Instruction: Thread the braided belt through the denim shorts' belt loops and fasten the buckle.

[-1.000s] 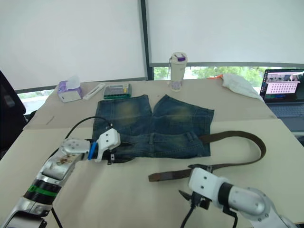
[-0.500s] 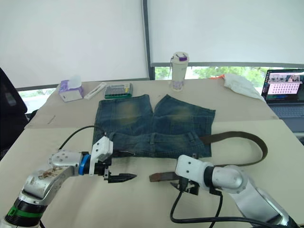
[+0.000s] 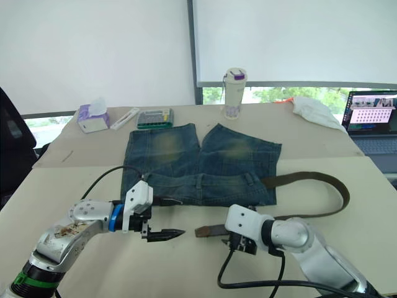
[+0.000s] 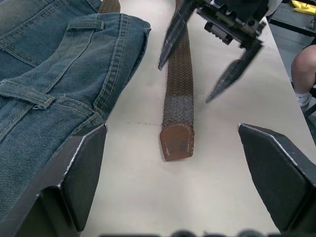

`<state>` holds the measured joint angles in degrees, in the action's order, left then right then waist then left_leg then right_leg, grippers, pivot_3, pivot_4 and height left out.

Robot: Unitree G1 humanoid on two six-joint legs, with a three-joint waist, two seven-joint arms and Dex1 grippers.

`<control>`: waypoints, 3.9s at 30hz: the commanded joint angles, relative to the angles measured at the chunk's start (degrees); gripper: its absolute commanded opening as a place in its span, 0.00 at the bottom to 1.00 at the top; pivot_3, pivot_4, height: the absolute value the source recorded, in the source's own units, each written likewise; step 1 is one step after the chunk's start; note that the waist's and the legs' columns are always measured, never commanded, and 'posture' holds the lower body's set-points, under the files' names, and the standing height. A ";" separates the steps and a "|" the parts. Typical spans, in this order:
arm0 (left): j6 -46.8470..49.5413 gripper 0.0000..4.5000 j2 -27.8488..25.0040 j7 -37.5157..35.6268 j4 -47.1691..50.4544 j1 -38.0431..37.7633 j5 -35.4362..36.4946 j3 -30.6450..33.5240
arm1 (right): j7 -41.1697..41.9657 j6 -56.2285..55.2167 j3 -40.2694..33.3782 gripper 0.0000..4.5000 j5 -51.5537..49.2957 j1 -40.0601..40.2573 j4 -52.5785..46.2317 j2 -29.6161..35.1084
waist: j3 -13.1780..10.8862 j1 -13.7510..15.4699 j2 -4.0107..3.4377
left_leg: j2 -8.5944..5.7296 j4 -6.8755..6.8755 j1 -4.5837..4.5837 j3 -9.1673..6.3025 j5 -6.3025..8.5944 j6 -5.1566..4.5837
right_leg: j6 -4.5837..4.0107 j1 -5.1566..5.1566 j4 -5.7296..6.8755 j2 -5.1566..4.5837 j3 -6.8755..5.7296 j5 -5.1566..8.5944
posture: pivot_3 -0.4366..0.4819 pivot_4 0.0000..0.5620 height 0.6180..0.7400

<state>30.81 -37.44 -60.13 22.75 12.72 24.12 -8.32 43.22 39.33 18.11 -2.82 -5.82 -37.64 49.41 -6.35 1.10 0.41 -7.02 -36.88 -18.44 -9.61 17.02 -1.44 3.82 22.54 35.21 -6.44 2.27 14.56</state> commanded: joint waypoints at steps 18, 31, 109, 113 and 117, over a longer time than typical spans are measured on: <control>-5.50 1.00 2.04 -1.93 -6.52 5.40 -0.89 -1.77 | -2.89 2.71 -6.52 0.01 -1.97 2.27 -2.66 -6.29 | 0.01 0.35 -0.01 | 0.01 0.01 -0.02 0.00 0.00 0.02 | -0.02 0.02 -0.02 0.01 0.01 -0.01 | 0.48 0.27 1.00; 7.24 1.00 8.31 0.34 -10.46 14.70 9.31 1.42 | -9.11 1.00 -18.24 0.01 -8.79 8.56 -12.03 -16.34 | -0.01 0.17 0.02 | 0.01 0.01 -0.03 0.00 -0.02 0.05 | -0.01 0.09 0.05 0.04 0.04 -0.02 | 0.48 0.27 1.00; 41.88 0.00 40.92 61.37 -27.59 32.11 51.81 31.61 | -43.04 -7.64 -19.79 0.53 -44.02 -7.86 0.81 -43.65 | 0.04 -0.27 0.10 | 0.04 -0.06 -0.24 0.20 -0.14 0.26 | -0.02 0.68 0.64 0.12 0.25 -0.06 | 0.48 0.27 1.00; 40.81 0.00 40.56 62.93 -28.30 32.34 54.51 31.67 | -44.17 -7.50 -21.31 0.53 -45.10 -8.04 0.90 -45.23 | 0.04 -0.37 0.09 | 0.04 -0.06 -0.24 0.19 -0.14 0.26 | -0.02 0.68 0.63 0.12 0.25 -0.07 | 0.48 0.27 1.00; 40.03 0.00 40.13 64.44 -29.63 32.79 57.31 31.83 | -44.80 -7.72 -22.50 0.53 -46.06 -8.55 0.93 -46.13 | 0.05 -0.38 0.08 | 0.04 -0.05 -0.24 0.19 -0.14 0.26 | -0.02 0.68 0.63 0.12 0.25 -0.07 | 0.48 0.27 1.00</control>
<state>70.67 3.13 3.83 -7.04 44.96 79.33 24.26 -1.07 34.30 -1.82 -48.02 -12.56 -34.66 3.72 -6.30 0.73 0.49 -6.98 -36.92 -18.68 -9.42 16.88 -1.18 3.80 23.23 35.84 -6.32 2.53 14.50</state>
